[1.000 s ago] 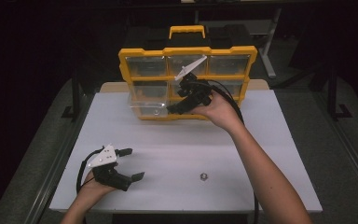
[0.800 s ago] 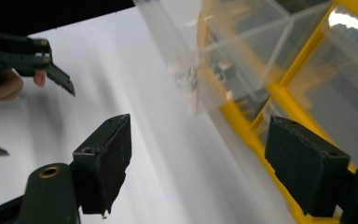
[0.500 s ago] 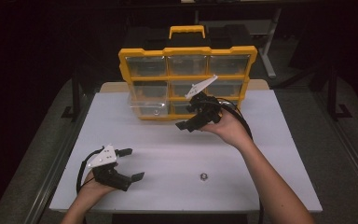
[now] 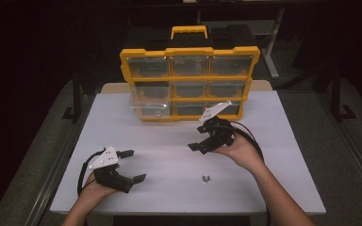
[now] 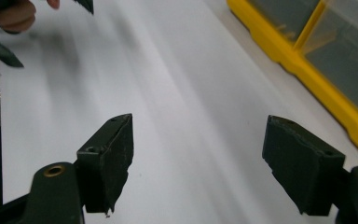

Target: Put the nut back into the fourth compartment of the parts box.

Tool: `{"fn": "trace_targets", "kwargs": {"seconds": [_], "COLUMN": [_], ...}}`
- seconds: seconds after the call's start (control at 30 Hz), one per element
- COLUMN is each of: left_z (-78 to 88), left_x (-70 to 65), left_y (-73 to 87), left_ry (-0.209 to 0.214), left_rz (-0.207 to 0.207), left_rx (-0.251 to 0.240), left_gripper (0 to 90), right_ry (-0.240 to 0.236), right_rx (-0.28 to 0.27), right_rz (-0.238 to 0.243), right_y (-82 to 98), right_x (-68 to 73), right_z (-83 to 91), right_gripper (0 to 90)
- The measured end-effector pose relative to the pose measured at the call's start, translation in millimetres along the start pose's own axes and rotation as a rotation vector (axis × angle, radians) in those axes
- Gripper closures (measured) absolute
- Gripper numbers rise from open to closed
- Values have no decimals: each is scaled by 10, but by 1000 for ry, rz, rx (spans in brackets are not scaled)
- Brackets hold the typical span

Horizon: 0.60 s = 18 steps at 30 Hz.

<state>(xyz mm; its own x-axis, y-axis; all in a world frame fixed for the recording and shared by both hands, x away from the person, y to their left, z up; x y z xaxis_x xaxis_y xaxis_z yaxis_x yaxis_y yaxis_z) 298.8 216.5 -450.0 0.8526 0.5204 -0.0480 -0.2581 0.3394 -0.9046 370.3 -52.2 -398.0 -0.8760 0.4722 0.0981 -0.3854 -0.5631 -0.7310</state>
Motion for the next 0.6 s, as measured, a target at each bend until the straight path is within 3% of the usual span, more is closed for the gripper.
{"fn": "trace_targets", "kwargs": {"seconds": [0.2,0.4,0.53,0.6], "left_z": [0,7,10,11], "left_x": [7,11,12,9], "left_y": [8,6,10,8], "left_ry": [0,0,0,-1], "left_rz": [-6,-8,-10,-10], "left_rx": [4,1,10,8], "left_gripper": [20,20,20,20], "right_ry": [-5,-14,-17,-32], "right_rx": [-5,28,52,63], "right_rz": [-11,-20,7,-10], "right_y": [198,372,468,507], "right_x": [43,110,134,174], "right_z": [-6,-36,-50,-51], "right_gripper": [266,308,343,370]}}
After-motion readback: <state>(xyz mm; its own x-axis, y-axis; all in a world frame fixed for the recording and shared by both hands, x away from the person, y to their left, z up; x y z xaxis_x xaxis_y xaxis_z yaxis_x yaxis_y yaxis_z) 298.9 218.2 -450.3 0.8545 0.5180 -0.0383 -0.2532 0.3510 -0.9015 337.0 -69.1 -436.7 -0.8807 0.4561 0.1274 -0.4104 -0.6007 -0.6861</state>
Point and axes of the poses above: each handheld gripper's, and its own axes: z roughly backward along the jaws, y roughly out of its underside, x roughly to its left, the point moved 6 cm from there along -z, roughly forward along the jaws, and after that the axes turned 2 degrees about -x, right-handed, at the moved point
